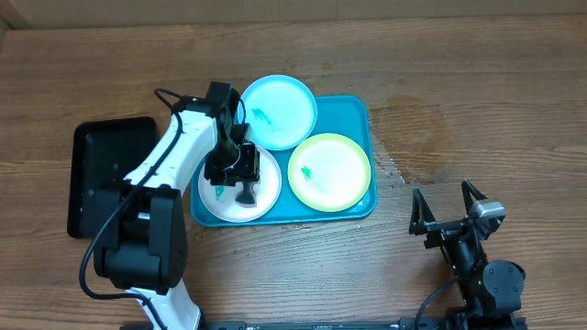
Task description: Clean dirty plates on tray and stack at the side
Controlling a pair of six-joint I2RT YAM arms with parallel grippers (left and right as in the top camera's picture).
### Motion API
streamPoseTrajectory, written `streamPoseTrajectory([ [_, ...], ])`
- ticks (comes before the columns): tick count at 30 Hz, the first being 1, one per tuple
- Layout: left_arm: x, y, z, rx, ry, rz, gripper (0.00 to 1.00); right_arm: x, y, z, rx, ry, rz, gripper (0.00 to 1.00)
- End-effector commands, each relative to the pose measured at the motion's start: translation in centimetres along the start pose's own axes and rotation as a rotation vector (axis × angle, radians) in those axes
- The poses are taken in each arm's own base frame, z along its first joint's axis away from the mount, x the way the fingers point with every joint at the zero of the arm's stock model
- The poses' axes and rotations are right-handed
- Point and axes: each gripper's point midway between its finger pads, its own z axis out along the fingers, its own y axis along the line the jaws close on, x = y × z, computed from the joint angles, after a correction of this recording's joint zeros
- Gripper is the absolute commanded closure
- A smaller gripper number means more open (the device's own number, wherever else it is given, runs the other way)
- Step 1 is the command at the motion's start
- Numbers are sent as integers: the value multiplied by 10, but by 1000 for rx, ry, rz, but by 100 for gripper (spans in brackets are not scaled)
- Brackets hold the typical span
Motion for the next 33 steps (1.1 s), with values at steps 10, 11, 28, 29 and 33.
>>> streamPoseTrajectory([
  [10, -48, 21, -151, 54, -224, -151, 31, 1, -2, 0, 11, -6, 0, 0],
  [11, -49, 28, -162, 55, -243, -169, 22, 1, -2, 0, 11, -6, 0, 0],
  [28, -14, 84, -174, 13, -139, -394, 0, -64, 131, -66, -849, 10, 501, 0],
  [29, -14, 84, -174, 13, -139, -394, 0, -90, 133, -77, -886, -95, 502, 0],
  [33, -13, 85, -174, 9, -137, -394, 0, -187, 126, -139, -926, -609, 398, 0],
])
